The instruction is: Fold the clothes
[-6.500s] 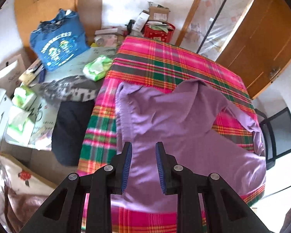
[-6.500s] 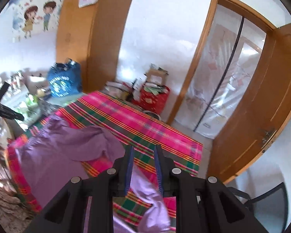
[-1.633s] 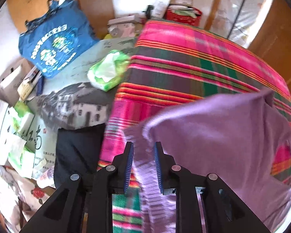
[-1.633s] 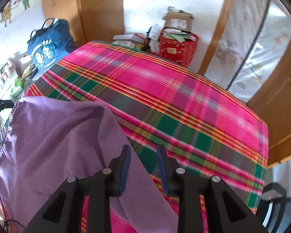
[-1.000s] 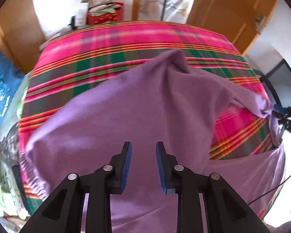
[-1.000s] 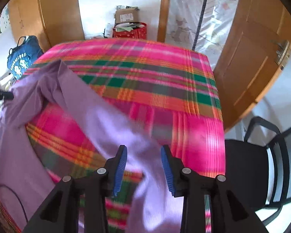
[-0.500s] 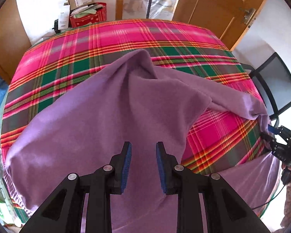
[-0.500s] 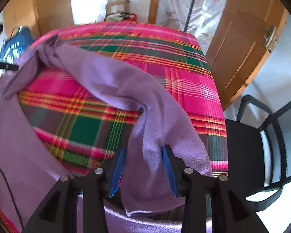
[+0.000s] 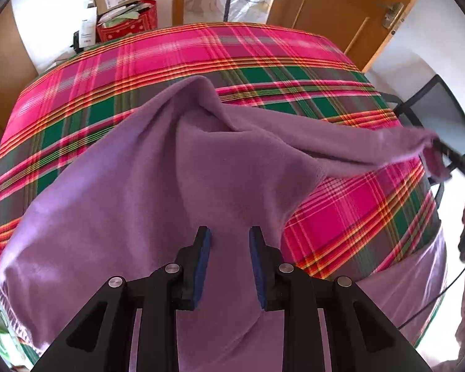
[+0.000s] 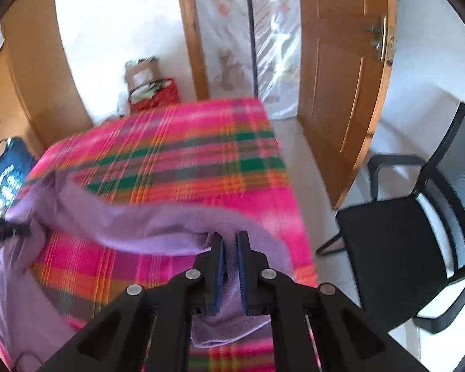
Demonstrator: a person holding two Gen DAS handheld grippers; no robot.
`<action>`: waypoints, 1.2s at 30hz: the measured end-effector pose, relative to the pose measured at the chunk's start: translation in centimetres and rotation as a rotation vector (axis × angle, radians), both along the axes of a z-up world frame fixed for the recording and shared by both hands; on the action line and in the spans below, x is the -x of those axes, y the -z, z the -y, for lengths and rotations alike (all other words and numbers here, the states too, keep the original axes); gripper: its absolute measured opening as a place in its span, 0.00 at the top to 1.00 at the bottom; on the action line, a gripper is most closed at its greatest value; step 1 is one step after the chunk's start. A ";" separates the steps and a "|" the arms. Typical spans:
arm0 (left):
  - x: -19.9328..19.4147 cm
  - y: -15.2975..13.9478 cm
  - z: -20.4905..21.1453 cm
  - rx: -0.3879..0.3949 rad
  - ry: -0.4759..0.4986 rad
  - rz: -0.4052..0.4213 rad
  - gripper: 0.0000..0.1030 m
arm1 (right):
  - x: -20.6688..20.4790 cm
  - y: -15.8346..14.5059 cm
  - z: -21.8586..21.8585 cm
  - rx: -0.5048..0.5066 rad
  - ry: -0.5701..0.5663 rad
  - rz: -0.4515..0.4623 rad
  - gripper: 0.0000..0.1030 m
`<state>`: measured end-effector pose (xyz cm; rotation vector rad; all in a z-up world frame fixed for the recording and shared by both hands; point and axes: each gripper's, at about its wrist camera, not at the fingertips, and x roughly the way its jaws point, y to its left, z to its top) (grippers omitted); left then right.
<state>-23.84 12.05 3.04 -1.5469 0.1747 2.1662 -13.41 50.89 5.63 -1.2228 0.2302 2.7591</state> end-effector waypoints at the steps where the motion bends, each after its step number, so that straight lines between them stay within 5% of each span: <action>1: 0.1 0.1 -0.2 0.001 0.004 0.002 0.74 | 0.7 -0.4 -0.3 0.000 -0.002 -0.008 0.91; 15: 1.0 1.0 -0.9 0.007 0.031 0.038 0.74 | 9.4 -0.6 -6.6 0.020 0.152 -0.002 0.91; 36: 5.5 1.5 0.4 -0.080 -0.114 0.066 0.74 | 18.0 2.4 -6.9 -0.286 0.263 0.126 0.91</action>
